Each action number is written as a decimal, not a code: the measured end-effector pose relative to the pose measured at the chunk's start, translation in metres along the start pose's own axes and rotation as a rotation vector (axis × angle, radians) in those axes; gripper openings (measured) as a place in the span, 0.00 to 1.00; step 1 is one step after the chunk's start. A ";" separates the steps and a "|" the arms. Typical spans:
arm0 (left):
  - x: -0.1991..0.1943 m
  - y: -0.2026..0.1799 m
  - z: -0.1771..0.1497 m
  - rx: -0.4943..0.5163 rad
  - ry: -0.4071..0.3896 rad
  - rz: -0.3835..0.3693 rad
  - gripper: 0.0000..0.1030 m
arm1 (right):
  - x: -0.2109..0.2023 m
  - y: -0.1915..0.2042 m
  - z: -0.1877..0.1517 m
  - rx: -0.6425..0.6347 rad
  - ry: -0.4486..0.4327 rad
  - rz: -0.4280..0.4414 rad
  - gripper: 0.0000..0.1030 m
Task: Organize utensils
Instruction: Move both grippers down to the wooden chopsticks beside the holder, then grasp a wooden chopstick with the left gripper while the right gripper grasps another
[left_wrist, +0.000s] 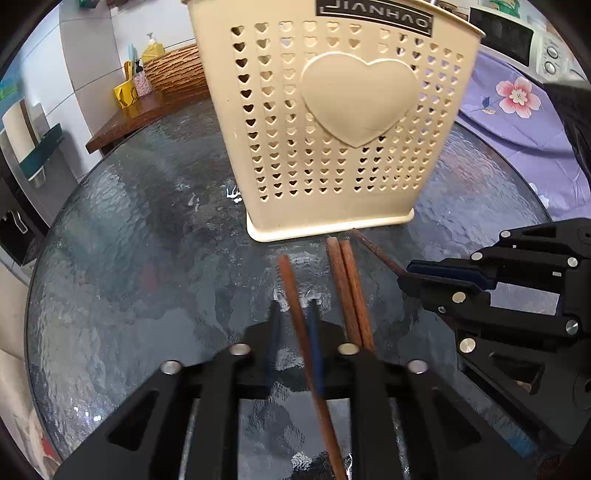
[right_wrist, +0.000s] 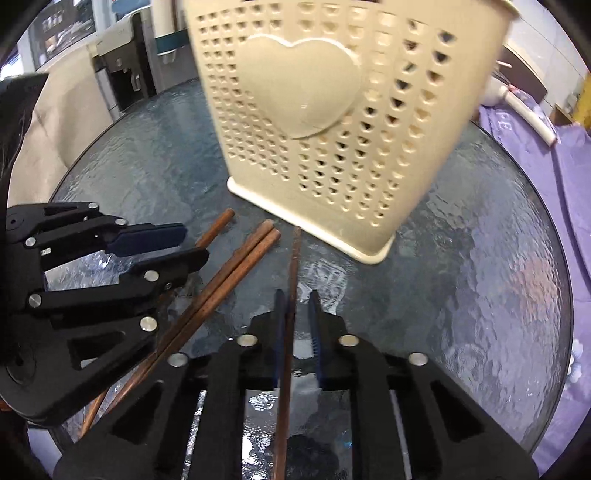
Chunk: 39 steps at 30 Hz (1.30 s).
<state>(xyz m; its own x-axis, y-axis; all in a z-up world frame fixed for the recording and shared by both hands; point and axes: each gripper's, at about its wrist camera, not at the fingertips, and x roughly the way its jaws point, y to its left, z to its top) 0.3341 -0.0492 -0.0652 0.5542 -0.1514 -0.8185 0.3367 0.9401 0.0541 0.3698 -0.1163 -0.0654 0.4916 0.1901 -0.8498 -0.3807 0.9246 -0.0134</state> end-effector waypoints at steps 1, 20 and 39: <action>-0.001 -0.001 0.000 0.004 0.000 0.006 0.09 | 0.000 0.003 0.000 -0.015 -0.001 -0.011 0.06; -0.059 0.007 -0.005 -0.131 -0.135 -0.007 0.07 | -0.066 -0.016 -0.023 0.035 -0.190 0.132 0.06; -0.169 0.003 0.007 -0.153 -0.405 -0.087 0.07 | -0.192 -0.031 -0.027 0.091 -0.496 0.275 0.06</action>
<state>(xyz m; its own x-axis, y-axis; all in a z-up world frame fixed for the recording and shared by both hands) 0.2466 -0.0225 0.0770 0.7930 -0.3106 -0.5241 0.2953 0.9484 -0.1151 0.2660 -0.1900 0.0845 0.7013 0.5394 -0.4661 -0.4882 0.8399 0.2373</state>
